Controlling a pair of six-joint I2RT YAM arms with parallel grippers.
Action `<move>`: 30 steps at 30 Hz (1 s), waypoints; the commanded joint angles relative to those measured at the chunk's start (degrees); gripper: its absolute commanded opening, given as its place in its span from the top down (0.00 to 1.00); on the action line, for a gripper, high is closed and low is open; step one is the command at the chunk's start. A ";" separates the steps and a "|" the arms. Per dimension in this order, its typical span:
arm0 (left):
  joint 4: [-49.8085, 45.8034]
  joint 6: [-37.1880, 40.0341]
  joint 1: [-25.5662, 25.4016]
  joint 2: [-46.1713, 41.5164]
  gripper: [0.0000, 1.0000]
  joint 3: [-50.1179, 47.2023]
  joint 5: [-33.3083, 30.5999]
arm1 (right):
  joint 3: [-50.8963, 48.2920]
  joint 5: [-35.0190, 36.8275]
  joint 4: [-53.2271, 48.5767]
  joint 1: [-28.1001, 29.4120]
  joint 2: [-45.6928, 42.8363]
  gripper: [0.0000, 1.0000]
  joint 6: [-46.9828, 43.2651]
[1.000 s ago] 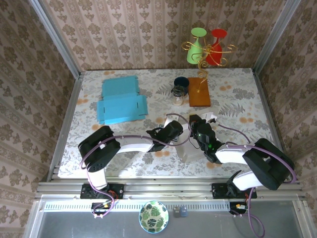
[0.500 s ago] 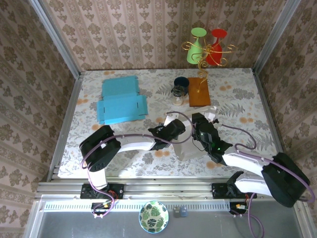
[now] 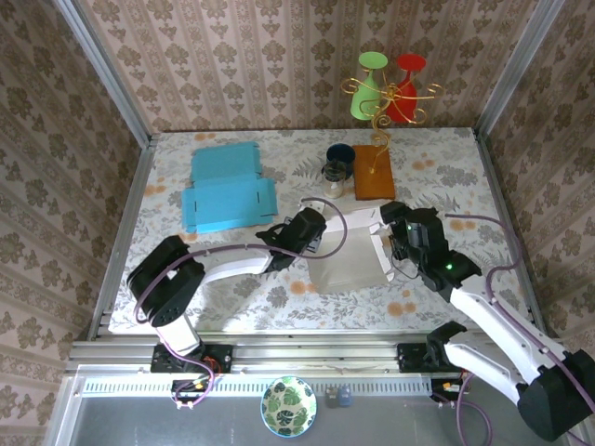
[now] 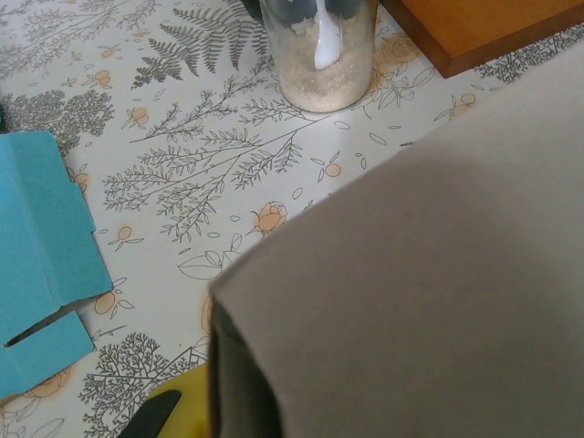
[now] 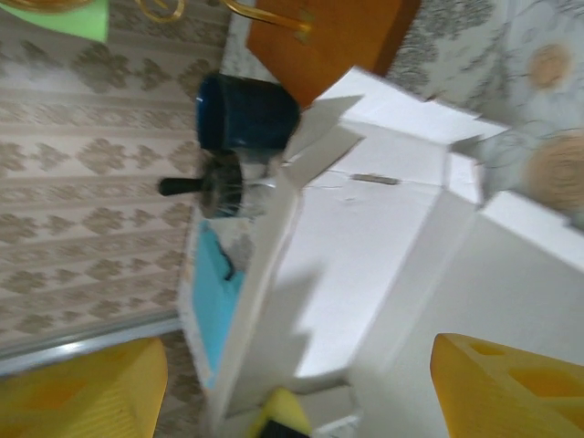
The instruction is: Fold the paper box
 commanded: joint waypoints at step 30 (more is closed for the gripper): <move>-3.16 11.13 6.06 -3.15 1.00 -2.22 23.07 | 7.79 -35.62 -13.81 -29.07 12.44 0.56 -42.33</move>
